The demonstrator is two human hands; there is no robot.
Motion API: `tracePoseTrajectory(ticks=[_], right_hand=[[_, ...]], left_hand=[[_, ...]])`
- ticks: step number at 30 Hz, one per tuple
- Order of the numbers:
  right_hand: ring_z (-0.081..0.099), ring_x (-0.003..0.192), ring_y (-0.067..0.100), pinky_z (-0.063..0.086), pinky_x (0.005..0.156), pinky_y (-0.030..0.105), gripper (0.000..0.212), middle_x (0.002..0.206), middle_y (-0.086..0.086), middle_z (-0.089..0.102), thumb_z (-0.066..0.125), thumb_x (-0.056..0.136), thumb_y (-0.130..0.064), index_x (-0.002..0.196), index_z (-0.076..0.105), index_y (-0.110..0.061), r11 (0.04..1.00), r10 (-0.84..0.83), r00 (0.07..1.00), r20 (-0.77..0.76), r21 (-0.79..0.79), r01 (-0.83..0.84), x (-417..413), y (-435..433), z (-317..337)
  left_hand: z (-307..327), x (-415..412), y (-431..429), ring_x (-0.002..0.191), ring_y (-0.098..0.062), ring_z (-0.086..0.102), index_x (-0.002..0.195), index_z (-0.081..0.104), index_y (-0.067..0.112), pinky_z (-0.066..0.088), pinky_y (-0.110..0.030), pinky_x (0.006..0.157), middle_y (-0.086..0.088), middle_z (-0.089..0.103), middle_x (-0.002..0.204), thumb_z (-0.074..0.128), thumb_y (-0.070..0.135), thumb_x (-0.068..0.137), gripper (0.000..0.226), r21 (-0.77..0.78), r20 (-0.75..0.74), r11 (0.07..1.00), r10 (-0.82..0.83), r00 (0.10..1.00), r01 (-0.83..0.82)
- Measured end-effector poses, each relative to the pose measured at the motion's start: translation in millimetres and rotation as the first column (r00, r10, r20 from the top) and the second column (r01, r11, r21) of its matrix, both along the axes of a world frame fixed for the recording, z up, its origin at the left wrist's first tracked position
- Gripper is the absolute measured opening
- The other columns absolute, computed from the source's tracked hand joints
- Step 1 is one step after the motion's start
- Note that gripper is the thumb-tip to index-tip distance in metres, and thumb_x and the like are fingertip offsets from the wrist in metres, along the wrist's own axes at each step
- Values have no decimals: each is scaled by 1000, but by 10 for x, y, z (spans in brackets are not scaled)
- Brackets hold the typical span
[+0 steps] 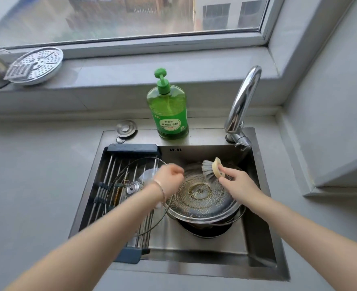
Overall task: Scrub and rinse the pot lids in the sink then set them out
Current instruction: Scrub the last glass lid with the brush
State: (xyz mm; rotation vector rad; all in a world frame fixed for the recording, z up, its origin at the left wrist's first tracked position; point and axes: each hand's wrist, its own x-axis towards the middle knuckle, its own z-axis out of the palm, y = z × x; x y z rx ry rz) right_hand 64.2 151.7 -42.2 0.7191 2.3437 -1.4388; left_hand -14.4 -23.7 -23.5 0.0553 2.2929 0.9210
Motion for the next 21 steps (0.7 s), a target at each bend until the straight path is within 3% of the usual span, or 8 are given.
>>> tracePoseTrajectory(ticks=[2, 4, 7, 10, 14, 18, 21], right_hand=[[34, 49, 8, 28, 44, 18, 45, 66, -8, 48, 48, 95, -19, 138, 42, -31, 982, -93, 995, -27, -170, 87, -186, -88, 64], [29, 45, 9, 24, 37, 16, 44, 61, -2, 43, 46, 96, -19, 138, 40, -31, 941, -148, 989, -31, -313, 131, -381, -180, 155], [27, 40, 6, 22, 34, 15, 44, 59, -1, 39, 46, 97, -19, 139, 39, -31, 884, -201, 978, -54, -439, 157, -678, -305, 284], [25, 37, 5, 21, 32, 14, 42, 59, -2, 38, 45, 97, -21, 138, 40, -33, 855, -214, 976, -49, -492, 163, -959, -378, 357], [23, 35, 5, 19, 32, 13, 41, 57, -1, 36, 46, 97, -21, 137, 42, -31, 809, -244, 968, -50, -560, 175, -1298, -446, 423], [22, 34, 4, 18, 32, 13, 39, 58, 0, 35, 47, 97, -22, 135, 45, -30, 766, -277, 959, -63, -617, 181, -1521, -483, 438], [22, 34, 4, 19, 32, 14, 37, 58, -1, 35, 48, 96, -24, 133, 47, -32, 766, -289, 953, -85, -617, 177, -1631, -480, 422]], left_hand=[[278, -364, -28, 57, -8, 49, 120, 56, 17, 45, -18, 51, 0, 63, 101, 41, 15, 95, 30, -55, -311, 998, -57, 949, 42], [520, -731, -6, 66, -15, 53, 125, 52, 16, 49, -27, 62, -7, 63, 106, 38, 15, 96, 32, -99, -540, 994, -83, 838, 35], [753, -1240, 117, 96, -26, 56, 130, 46, 11, 49, -39, 84, -14, 55, 117, 32, 15, 98, 35, -177, -686, 984, -108, 720, -22], [878, -1654, 238, 116, -33, 43, 132, 43, 15, 39, -43, 95, -15, 43, 129, 29, 28, 99, 39, -261, -710, 962, -132, 692, -84], [941, -2116, 364, 129, -29, 27, 132, 46, 24, 27, -41, 105, -10, 34, 141, 23, 38, 98, 44, -388, -583, 922, -255, 772, 12], [881, -2300, 464, 122, -31, 37, 120, 55, 22, 34, -40, 101, -13, 55, 122, 18, 42, 98, 48, -413, -448, 905, -301, 842, 104], [786, -2295, 459, 110, -30, 50, 109, 57, 26, 43, -35, 90, -10, 59, 104, 27, 44, 97, 37, -239, -464, 969, -169, 870, 61]])
